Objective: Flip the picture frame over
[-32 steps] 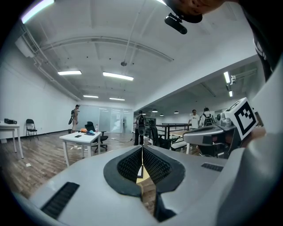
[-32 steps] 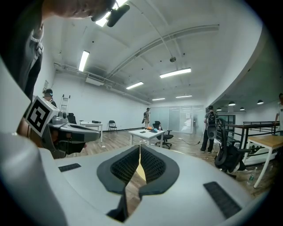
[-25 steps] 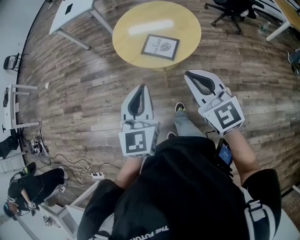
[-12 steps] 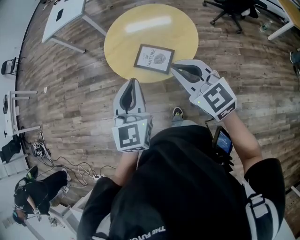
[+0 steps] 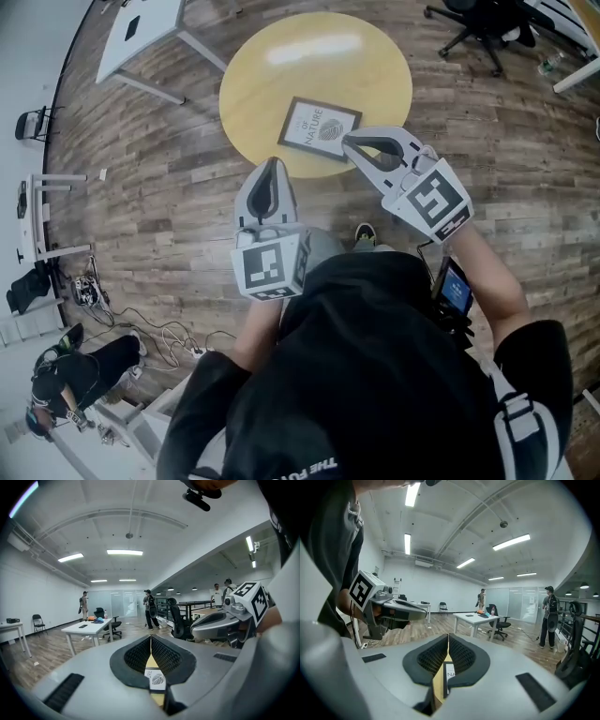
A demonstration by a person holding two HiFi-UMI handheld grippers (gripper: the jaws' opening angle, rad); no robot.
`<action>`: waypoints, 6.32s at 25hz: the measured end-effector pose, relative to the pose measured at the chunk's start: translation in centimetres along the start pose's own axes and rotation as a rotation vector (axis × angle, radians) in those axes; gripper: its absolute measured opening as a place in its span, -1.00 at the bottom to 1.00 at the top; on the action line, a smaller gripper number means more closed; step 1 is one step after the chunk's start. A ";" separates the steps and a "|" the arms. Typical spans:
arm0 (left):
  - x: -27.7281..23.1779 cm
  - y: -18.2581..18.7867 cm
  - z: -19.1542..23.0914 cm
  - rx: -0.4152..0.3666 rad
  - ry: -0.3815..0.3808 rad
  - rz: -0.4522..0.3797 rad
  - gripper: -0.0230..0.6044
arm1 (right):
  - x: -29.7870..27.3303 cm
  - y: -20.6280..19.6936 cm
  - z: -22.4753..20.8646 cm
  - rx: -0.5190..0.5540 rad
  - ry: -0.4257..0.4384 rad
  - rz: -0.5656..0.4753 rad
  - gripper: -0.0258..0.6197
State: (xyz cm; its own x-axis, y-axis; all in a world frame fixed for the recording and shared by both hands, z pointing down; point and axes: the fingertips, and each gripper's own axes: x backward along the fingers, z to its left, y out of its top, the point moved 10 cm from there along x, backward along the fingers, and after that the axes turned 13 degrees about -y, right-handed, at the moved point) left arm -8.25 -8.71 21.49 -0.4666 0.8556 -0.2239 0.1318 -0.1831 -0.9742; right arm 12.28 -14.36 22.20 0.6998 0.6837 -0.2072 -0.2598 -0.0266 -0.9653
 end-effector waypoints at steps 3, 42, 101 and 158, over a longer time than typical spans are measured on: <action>-0.5 -0.8 0.7 0.010 0.004 0.014 -0.85 | -0.7 -0.9 0.1 -0.007 0.007 0.024 -0.85; -8.6 -18.8 7.3 0.168 -0.045 0.231 -0.85 | -12.8 -19.3 3.7 0.135 0.207 0.386 -0.30; -11.1 -20.5 9.2 0.209 -0.027 0.275 -0.85 | -14.8 -26.9 8.8 1.126 0.044 0.547 -0.35; -9.5 -20.0 8.3 0.203 0.052 0.257 -0.85 | -14.8 -12.8 3.7 0.603 -0.152 0.174 -0.67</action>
State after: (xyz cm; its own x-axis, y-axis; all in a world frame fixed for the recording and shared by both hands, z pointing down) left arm -13.72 -17.22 42.92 -0.3949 0.7915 -0.4664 0.0599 -0.4844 -0.8728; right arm 2.81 -21.46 38.25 0.5234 0.8031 -0.2848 -0.7199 0.2380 -0.6520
